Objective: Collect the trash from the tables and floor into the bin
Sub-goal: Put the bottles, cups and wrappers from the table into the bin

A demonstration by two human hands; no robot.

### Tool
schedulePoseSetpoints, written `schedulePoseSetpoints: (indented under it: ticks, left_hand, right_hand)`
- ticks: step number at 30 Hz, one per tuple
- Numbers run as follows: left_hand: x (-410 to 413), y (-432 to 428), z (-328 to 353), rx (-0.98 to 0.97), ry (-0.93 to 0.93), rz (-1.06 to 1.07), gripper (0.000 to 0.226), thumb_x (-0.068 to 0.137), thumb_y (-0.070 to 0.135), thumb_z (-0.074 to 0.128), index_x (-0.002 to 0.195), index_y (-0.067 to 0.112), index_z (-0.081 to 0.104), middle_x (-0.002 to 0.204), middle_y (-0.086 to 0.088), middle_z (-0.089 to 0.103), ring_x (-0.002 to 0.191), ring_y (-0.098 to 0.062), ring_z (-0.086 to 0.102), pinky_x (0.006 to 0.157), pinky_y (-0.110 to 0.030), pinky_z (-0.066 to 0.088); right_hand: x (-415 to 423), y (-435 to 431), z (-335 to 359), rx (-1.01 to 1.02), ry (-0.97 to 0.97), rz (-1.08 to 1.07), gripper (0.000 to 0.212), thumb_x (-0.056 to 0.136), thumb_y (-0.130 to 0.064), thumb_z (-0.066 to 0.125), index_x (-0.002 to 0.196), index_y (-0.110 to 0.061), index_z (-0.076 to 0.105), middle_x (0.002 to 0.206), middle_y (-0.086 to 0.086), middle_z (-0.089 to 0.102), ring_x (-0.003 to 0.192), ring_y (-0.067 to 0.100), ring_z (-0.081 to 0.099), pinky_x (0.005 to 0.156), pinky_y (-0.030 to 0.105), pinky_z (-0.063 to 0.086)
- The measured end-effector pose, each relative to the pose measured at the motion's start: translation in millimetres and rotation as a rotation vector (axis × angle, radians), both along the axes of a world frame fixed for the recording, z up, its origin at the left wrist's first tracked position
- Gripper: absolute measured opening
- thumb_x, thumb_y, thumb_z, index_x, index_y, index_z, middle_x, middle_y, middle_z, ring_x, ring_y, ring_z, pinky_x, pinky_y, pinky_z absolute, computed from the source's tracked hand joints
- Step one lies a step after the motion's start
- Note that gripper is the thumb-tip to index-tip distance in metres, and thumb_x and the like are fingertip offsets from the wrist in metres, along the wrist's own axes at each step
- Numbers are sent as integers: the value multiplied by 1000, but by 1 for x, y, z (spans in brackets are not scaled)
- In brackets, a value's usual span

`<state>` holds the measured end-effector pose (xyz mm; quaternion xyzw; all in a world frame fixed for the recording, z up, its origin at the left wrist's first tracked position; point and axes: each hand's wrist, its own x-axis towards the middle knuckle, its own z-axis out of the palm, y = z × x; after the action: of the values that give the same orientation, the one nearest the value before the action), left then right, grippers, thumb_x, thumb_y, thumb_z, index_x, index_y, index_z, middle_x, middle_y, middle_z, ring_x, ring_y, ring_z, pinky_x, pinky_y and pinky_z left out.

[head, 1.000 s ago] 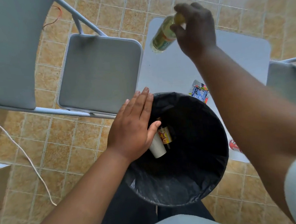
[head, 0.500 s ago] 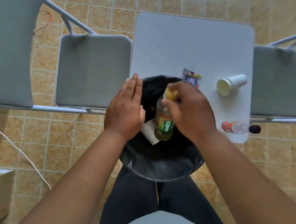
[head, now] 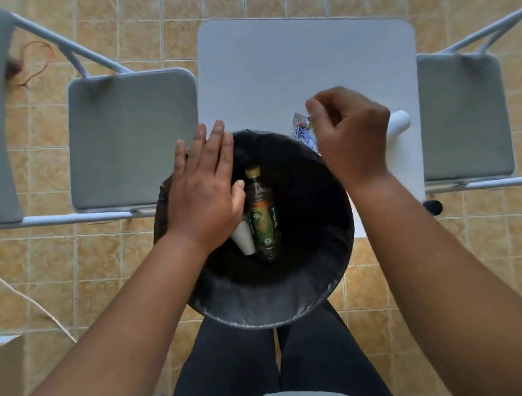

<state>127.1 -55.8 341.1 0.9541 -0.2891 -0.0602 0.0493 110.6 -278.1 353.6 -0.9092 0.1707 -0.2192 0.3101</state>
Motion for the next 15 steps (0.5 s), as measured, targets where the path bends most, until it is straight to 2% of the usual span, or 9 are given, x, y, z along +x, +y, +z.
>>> schedulePoseSetpoints:
  ticks: [1,3,5,7,9,12,15]
  left_hand:
    - [1,-4,-2,-6,-10,-10,70,93,34,45,153,3,29,162,-14,26,151,-35,19,122,-55,10]
    - [2,-10,-6,-7,-26,-9,69,95,37,44,153,3,29,162,-14,26,151,-34,20,122,-55,10]
    - [3,-13,-9,-7,-42,2,69,96,39,43,154,4,29,162,-14,26,151,-33,20,122,-56,11]
    - [2,-14,-10,-8,-57,10,69,96,41,41,154,4,29,162,-14,26,151,-33,20,121,-57,12]
    - [1,-15,-11,-15,-65,20,70,96,41,41,153,3,29,162,-15,26,151,-33,21,121,-57,12]
    - [-1,-17,-11,-30,-75,37,69,97,41,42,153,3,30,162,-15,27,151,-33,21,122,-55,11]
    - [-1,-17,-13,-38,-80,47,69,97,41,42,153,3,29,162,-15,27,151,-33,21,122,-54,12]
  right_hand:
    - [7,-20,-17,31,72,-64,19,88,-26,63,85,-12,75,80,2,75,76,20,68,73,32,52]
    - [18,-51,-63,40,394,-95,24,88,-29,60,100,-14,75,95,7,76,93,26,69,84,32,50]
    - [22,-62,-106,0,763,37,38,90,-29,60,124,-13,66,118,14,68,113,33,60,95,36,48]
    - [21,-60,-138,30,969,139,50,95,-26,57,142,-13,48,142,16,50,129,36,48,105,42,42]
    - [19,-54,-162,-17,1055,206,55,99,-27,52,150,-19,33,158,12,29,141,35,31,110,49,35]
    - [13,-45,-189,-185,1120,302,73,95,-41,58,154,-26,18,164,6,7,147,35,14,109,54,34]
    - [-1,-38,-202,-275,1050,266,63,98,-39,54,152,-22,27,159,11,23,137,39,31,105,51,40]
